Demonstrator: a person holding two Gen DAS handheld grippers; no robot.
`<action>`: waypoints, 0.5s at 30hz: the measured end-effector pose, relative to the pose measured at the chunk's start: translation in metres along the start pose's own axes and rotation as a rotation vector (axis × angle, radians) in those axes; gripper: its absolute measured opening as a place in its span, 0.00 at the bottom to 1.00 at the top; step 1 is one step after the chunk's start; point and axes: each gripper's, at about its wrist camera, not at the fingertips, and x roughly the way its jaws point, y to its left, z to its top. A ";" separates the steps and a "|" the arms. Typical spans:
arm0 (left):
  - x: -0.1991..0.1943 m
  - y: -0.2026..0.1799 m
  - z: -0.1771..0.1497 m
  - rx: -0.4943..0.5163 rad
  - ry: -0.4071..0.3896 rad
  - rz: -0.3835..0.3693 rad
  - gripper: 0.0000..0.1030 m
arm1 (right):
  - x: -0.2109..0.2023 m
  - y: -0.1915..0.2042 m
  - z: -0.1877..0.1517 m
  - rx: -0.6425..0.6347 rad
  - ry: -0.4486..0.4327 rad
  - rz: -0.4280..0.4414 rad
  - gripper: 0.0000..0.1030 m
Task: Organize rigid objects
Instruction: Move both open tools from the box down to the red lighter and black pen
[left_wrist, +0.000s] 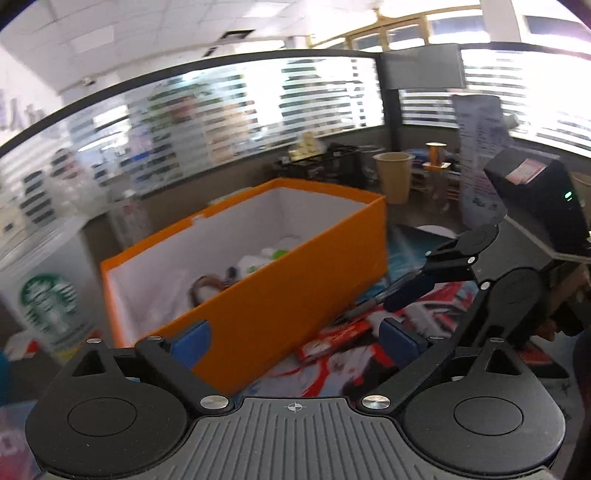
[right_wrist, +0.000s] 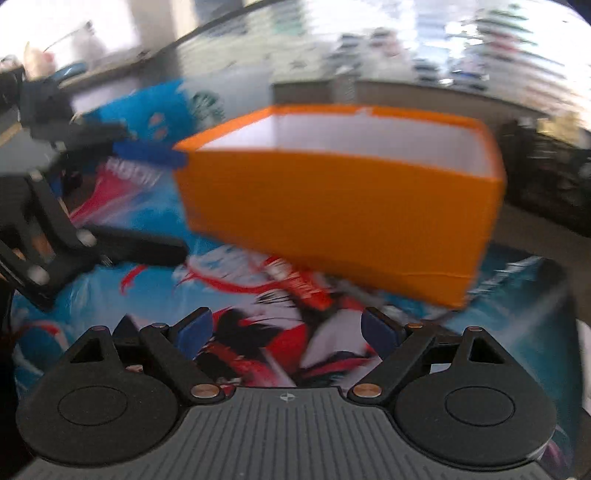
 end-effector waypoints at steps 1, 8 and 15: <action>-0.003 0.005 -0.003 -0.021 0.009 0.014 0.96 | 0.006 -0.001 0.002 -0.003 0.011 -0.005 0.84; -0.013 0.024 -0.022 -0.113 0.060 0.052 0.96 | 0.031 -0.006 0.009 0.006 0.012 0.029 0.92; -0.016 0.036 -0.027 -0.168 0.074 0.063 0.96 | 0.027 0.049 -0.003 -0.118 0.040 0.245 0.91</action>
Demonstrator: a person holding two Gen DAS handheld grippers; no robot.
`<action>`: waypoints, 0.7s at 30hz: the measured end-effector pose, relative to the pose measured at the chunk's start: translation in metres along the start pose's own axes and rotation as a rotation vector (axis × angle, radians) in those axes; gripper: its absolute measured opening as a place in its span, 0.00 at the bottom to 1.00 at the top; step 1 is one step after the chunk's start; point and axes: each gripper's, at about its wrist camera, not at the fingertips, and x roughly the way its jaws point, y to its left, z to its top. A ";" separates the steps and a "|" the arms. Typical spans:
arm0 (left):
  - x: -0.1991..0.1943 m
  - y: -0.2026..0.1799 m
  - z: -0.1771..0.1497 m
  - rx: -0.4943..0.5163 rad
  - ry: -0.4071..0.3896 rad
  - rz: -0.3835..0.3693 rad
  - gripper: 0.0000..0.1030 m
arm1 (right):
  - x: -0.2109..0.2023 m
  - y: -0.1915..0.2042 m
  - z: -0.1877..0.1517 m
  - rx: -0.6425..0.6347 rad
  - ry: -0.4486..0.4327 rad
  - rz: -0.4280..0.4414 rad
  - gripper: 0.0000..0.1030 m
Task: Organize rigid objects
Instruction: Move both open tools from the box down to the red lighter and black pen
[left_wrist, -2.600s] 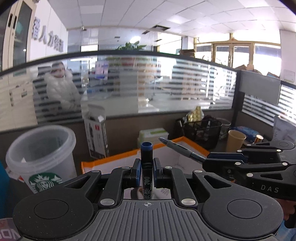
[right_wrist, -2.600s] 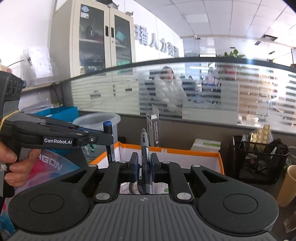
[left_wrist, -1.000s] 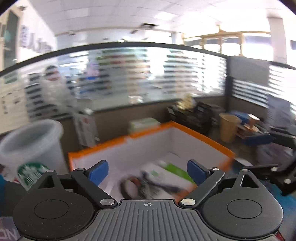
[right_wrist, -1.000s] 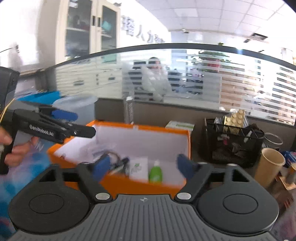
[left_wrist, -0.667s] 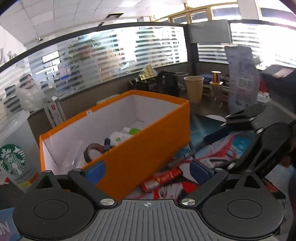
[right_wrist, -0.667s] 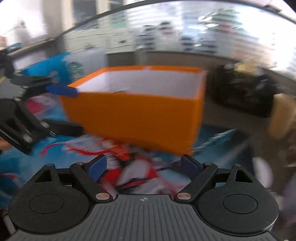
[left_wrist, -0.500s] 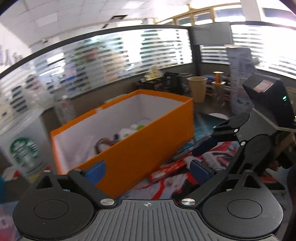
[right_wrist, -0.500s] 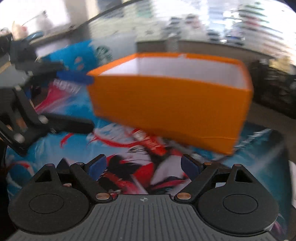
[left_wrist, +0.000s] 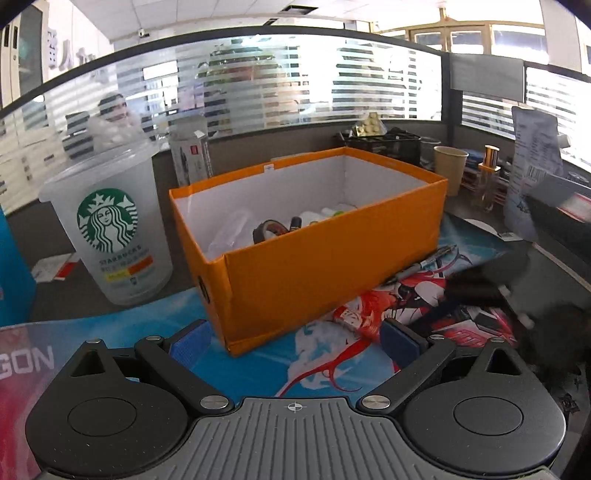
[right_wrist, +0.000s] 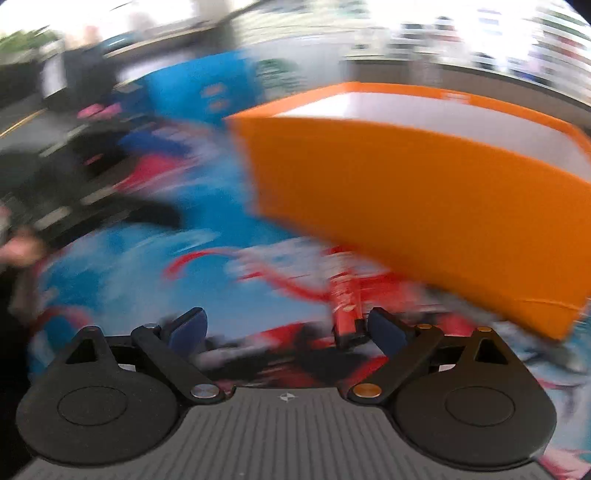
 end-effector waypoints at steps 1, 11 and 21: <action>0.002 -0.001 -0.001 -0.001 0.005 -0.003 0.96 | -0.003 0.007 -0.002 -0.013 -0.011 0.049 0.91; 0.035 -0.018 -0.007 -0.050 0.077 -0.065 0.96 | -0.060 -0.060 -0.017 0.094 -0.095 -0.309 0.91; 0.067 -0.039 -0.001 -0.040 0.123 -0.113 0.96 | -0.071 -0.116 -0.020 0.100 -0.062 -0.331 0.91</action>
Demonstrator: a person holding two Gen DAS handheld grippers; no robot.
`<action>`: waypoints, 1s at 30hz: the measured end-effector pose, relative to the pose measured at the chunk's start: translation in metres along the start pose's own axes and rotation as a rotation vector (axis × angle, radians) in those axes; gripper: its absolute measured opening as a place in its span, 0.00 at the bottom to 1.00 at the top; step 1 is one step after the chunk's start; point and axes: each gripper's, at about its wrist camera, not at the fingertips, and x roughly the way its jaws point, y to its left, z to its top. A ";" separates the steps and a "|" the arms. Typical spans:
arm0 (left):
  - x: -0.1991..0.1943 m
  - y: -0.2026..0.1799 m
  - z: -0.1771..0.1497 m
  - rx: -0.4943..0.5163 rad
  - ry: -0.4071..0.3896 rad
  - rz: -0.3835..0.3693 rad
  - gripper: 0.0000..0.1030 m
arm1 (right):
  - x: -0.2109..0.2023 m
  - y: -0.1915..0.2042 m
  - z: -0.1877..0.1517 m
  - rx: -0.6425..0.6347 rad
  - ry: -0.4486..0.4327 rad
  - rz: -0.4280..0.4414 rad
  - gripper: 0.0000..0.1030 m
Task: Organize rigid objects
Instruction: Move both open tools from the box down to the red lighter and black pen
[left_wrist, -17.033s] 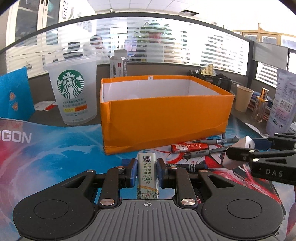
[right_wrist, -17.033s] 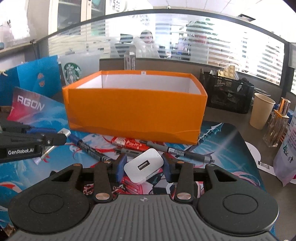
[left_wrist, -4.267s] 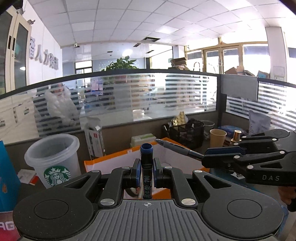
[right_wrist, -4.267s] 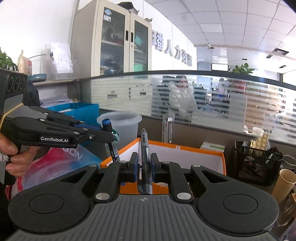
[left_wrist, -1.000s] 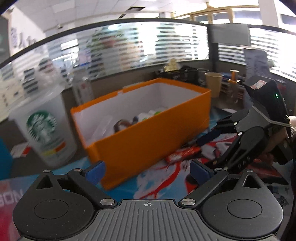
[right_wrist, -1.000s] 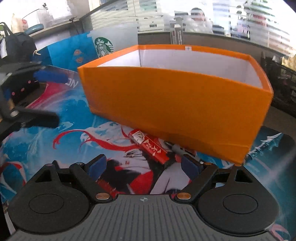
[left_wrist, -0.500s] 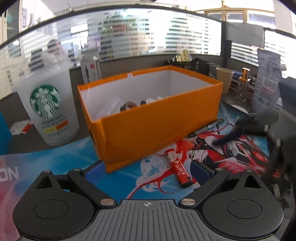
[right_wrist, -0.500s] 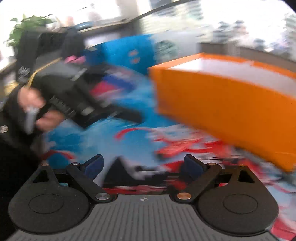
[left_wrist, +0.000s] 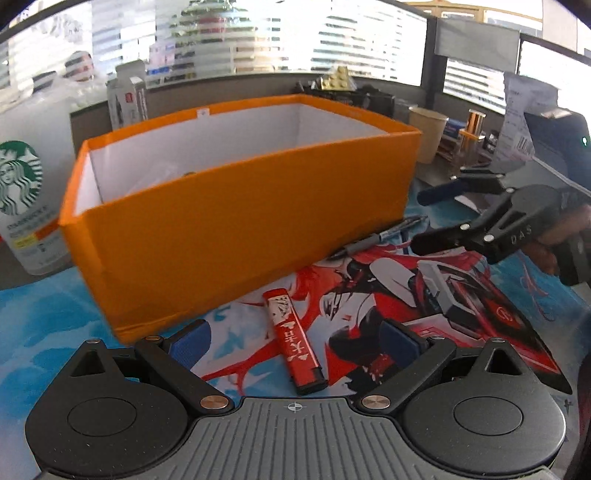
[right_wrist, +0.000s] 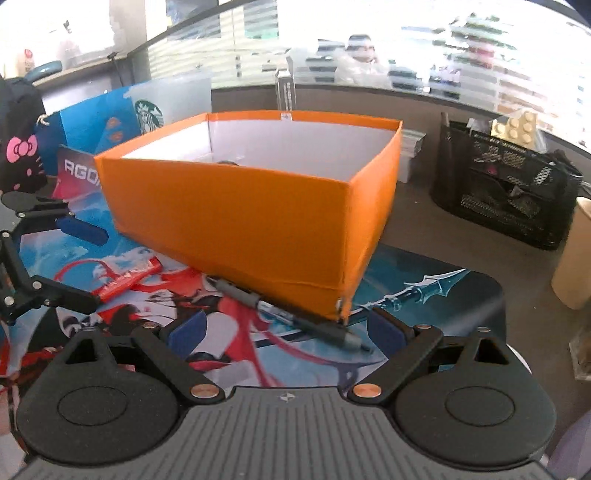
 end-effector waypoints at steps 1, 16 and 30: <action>0.003 0.000 0.001 -0.002 0.008 0.002 0.96 | 0.004 -0.001 -0.001 -0.004 0.007 0.009 0.92; 0.011 0.013 -0.004 -0.033 0.035 0.025 0.96 | 0.001 0.042 -0.017 -0.065 0.050 0.080 0.92; 0.011 0.012 -0.008 -0.023 0.023 0.046 0.97 | 0.005 0.065 -0.021 0.039 0.027 -0.126 1.00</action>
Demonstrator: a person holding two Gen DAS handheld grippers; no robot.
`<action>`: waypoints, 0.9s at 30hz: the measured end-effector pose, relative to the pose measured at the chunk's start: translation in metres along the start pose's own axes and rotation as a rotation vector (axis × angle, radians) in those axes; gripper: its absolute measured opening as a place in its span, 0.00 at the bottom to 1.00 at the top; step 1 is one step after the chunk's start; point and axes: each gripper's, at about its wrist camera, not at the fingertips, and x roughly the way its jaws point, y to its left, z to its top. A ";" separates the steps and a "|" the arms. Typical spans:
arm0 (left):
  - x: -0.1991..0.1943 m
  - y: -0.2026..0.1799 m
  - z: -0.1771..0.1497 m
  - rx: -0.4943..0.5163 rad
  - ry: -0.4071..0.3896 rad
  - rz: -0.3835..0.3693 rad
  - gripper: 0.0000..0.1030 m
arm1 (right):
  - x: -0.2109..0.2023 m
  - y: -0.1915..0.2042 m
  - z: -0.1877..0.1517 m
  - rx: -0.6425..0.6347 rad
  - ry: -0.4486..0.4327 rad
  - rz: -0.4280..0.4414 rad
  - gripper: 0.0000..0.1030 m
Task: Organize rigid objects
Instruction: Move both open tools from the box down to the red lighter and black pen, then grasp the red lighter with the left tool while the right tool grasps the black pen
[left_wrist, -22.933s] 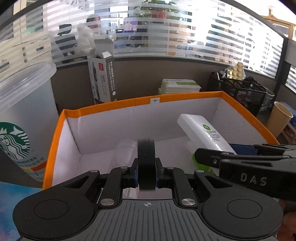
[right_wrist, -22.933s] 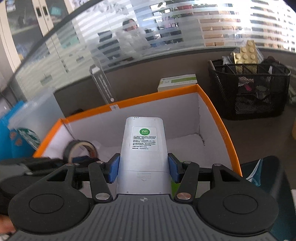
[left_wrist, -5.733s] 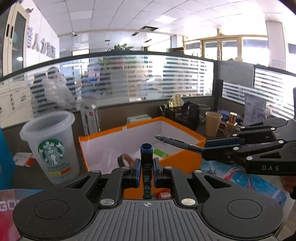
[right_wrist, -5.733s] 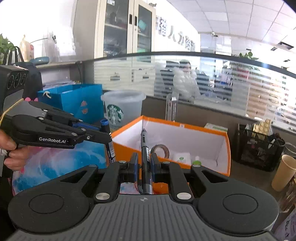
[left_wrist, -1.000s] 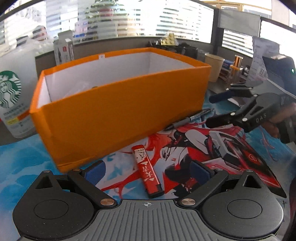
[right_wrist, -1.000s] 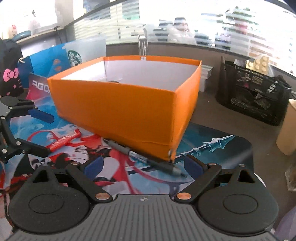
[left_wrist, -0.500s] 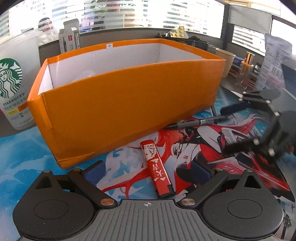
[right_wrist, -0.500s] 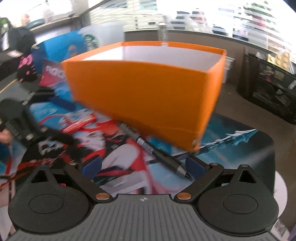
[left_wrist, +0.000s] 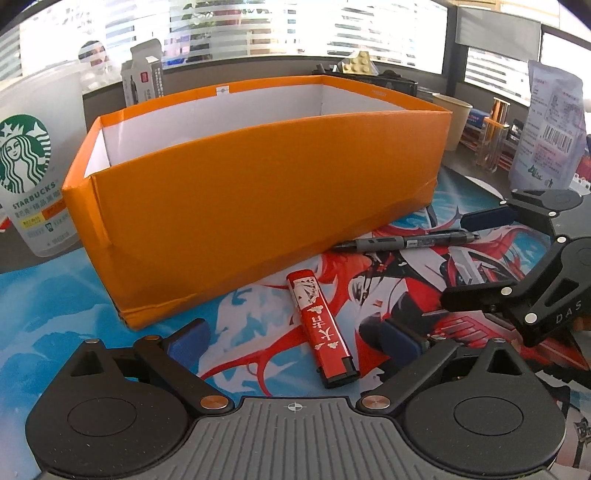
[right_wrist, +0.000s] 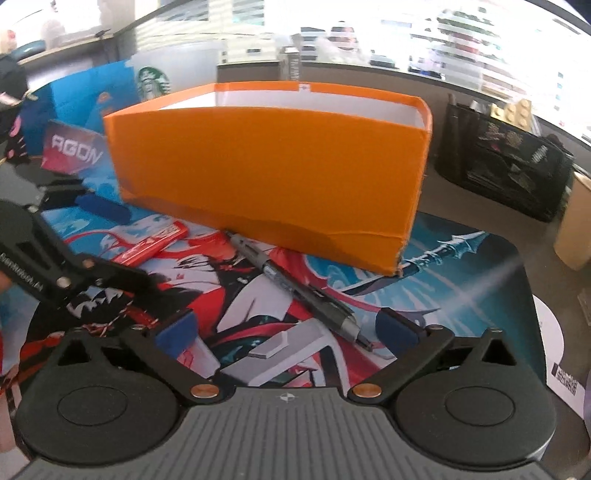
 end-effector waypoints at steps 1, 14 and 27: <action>0.000 0.000 0.000 -0.001 -0.001 0.001 0.97 | 0.001 0.000 0.000 -0.005 0.002 -0.001 1.00; -0.004 -0.005 0.000 0.003 -0.072 0.008 0.39 | 0.002 0.002 0.012 -0.009 0.022 -0.021 0.48; -0.012 -0.011 -0.003 -0.008 -0.054 -0.029 0.16 | -0.012 0.043 0.011 -0.096 0.082 -0.039 0.18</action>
